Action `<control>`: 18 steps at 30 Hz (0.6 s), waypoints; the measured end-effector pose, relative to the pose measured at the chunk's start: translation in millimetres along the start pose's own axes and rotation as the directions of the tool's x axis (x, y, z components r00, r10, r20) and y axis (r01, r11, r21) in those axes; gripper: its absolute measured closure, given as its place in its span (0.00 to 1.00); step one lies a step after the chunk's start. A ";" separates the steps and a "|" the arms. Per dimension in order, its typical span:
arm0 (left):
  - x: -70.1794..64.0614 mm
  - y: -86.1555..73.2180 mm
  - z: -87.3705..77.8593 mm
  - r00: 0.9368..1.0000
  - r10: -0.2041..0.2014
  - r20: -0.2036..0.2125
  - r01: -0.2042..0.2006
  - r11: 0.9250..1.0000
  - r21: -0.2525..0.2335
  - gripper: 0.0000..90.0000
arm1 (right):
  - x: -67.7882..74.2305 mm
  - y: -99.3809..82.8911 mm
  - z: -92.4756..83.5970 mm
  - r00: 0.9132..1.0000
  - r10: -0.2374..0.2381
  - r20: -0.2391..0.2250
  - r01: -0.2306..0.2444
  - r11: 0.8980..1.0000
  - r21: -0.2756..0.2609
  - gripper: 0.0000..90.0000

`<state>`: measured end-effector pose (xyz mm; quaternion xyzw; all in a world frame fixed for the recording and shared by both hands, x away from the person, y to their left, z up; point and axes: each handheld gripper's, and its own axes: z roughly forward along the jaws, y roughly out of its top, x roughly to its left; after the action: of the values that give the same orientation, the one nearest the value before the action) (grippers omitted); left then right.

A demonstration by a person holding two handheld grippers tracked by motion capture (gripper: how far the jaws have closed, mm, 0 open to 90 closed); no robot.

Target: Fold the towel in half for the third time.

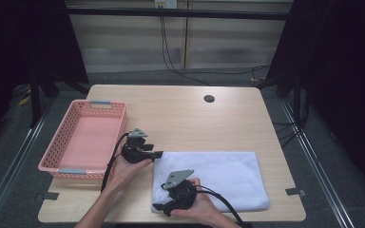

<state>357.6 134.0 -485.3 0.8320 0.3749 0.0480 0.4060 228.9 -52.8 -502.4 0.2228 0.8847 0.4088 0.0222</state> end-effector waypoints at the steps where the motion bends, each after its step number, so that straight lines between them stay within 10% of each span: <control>1: 0.0 0.0 0.0 1.000 0.000 0.000 0.000 1.000 0.000 0.49 | 0.0 0.0 0.0 1.000 0.000 0.000 0.000 1.000 0.000 0.33; 13: -4.7 -7.2 13.7 0.998 0.016 0.058 -0.020 0.997 0.071 0.60 | 10.7 1.0 2.9 0.993 -0.090 0.079 0.087 0.996 0.038 0.36; 18: -4.8 -8.9 11.3 0.994 0.004 0.109 -0.011 0.998 0.068 0.86 | 3.5 -0.2 -1.4 0.989 -0.073 0.126 0.072 0.997 0.018 0.69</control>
<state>353.3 127.1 -498.2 0.8483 0.3505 -0.0089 0.3968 225.4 -52.5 -501.1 0.2161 0.8917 0.3870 0.0914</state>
